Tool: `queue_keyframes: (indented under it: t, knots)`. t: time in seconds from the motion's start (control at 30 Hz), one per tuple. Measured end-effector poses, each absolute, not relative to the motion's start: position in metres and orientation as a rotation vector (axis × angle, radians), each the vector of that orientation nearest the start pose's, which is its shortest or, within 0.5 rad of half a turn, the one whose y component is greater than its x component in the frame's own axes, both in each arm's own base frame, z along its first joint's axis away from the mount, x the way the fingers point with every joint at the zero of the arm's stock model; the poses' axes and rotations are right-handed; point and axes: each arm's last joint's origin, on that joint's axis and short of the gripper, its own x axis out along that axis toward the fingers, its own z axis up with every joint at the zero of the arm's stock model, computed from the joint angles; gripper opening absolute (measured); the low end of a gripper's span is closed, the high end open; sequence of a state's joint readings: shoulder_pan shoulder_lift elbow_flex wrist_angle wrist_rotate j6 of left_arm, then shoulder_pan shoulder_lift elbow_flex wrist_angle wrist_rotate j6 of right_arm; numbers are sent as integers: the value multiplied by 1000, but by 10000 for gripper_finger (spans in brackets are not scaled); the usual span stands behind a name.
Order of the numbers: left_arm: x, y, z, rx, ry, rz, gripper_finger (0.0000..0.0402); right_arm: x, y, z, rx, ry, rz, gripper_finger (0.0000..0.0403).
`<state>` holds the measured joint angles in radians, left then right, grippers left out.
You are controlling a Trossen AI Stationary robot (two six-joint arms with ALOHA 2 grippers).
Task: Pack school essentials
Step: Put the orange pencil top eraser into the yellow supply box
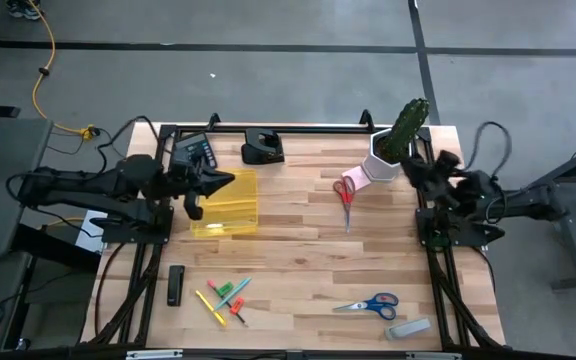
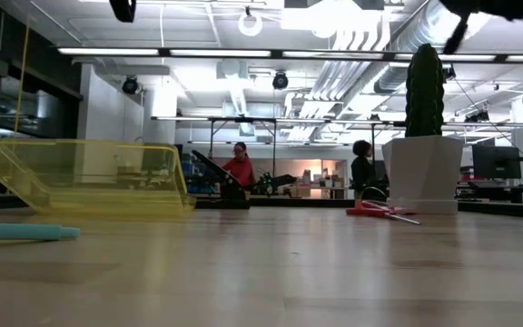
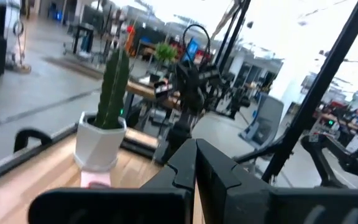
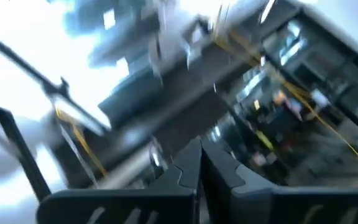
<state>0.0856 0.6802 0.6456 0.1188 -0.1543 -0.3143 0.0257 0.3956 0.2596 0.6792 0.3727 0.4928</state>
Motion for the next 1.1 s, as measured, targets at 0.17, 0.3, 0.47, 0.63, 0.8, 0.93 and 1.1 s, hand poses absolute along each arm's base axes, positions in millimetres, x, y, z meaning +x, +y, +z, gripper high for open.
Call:
queue_keyframes:
  t: [0.17,0.3,0.47,0.63,0.8,0.93,1.1]
  knots:
    - [149,17,333,-271,-148,227,0,151,-6,299,413,-284,-284,0]
    - [149,17,333,-270,-147,227,0,177,-5,305,322,-15,-331,0]
    - [149,17,333,-279,-148,225,0,195,-3,312,256,215,-294,0]
    - [149,17,333,-287,-149,225,0,202,-2,322,206,283,-263,0]
    - [151,17,332,-287,-139,227,0,203,-2,326,208,266,-262,0]
    - [151,17,332,-287,-139,226,0,203,-2,323,234,273,-267,0]
    - [151,18,332,-294,-143,244,0,207,-5,314,314,372,-339,13]
